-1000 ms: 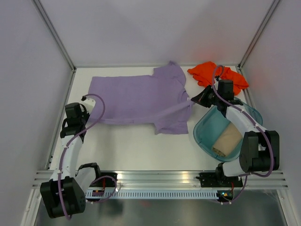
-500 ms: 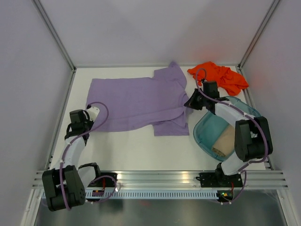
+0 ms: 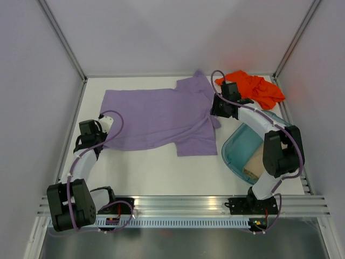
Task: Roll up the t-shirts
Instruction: Flatten the tshirt
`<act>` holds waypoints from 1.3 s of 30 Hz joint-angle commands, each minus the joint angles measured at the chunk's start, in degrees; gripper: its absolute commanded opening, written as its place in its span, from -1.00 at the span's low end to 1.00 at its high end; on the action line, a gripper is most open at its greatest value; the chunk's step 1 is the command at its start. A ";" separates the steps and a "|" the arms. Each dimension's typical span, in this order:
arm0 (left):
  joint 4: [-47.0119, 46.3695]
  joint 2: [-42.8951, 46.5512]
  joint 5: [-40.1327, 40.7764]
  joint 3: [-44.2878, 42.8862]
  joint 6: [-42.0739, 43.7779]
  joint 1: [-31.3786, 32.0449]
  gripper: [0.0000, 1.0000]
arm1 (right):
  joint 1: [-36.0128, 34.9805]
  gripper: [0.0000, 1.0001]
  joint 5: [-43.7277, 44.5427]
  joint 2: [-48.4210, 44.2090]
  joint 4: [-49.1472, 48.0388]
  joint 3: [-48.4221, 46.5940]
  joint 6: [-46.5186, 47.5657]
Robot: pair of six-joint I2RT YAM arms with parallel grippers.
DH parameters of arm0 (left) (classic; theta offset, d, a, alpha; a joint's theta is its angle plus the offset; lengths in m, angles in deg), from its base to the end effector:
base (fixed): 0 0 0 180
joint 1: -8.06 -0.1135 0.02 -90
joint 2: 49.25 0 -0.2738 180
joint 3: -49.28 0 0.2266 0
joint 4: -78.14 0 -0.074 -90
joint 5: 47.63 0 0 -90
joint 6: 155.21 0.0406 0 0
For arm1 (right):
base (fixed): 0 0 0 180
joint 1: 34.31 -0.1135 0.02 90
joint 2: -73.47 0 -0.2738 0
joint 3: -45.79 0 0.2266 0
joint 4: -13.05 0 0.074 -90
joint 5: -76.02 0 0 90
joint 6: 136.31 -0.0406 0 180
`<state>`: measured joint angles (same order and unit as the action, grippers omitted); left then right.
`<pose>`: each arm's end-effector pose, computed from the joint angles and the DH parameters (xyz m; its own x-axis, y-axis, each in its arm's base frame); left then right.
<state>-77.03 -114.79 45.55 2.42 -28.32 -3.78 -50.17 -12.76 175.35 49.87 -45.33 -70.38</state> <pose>0.1996 0.0441 0.2113 -0.6855 0.4687 -0.5571 0.2091 0.8598 0.4659 0.3622 0.1020 0.2545 -0.7542 0.2096 -0.6223 0.0528 0.9640 0.2608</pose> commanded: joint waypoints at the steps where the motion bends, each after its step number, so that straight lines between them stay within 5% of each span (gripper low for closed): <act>1: -0.78 2.34 -2.74 -1.01 -2.78 -0.21 -0.95 | -0.75 -0.03 0.73 -8.61 3.49 9.55 -0.79; 7: 1.07 3.31 -4.67 -2.33 -4.28 -0.12 -0.95 | -2.60 -0.47 0.72 -16.18 4.53 20.91 -4.74; 17: 1.34 5.25 -6.26 -1.89 -4.10 -0.12 -0.95 | 4.34 -0.57 4.32 -23.04 6.12 27.08 -6.17; 20: 1.25 4.90 -6.52 -2.33 -3.92 -0.21 -0.95 | 2.69 -0.50 2.22 -23.49 4.37 25.41 -4.06; 26: 1.25 3.93 -5.90 -3.47 -4.28 -0.12 -0.95 | -6.82 0.16 3.36 -18.05 3.93 22.50 -3.17; 31: 1.34 4.28 -5.73 -3.47 -4.19 -0.12 -0.95 | -7.08 0.37 3.71 -13.56 1.99 26.28 -7.91; 36: 1.51 3.49 -6.26 -4.44 -4.54 -0.20 -0.95 | -8.48 0.41 3.45 -9.87 1.30 27.42 -8.79; 39: 1.60 2.79 -6.43 -4.88 -5.06 -0.20 -0.95 | -10.24 0.07 0.38 -7.67 -0.11 28.30 -9.23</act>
<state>-75.31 -111.49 40.70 0.17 -31.14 -3.76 -58.91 -9.79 164.73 51.01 -18.71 -77.77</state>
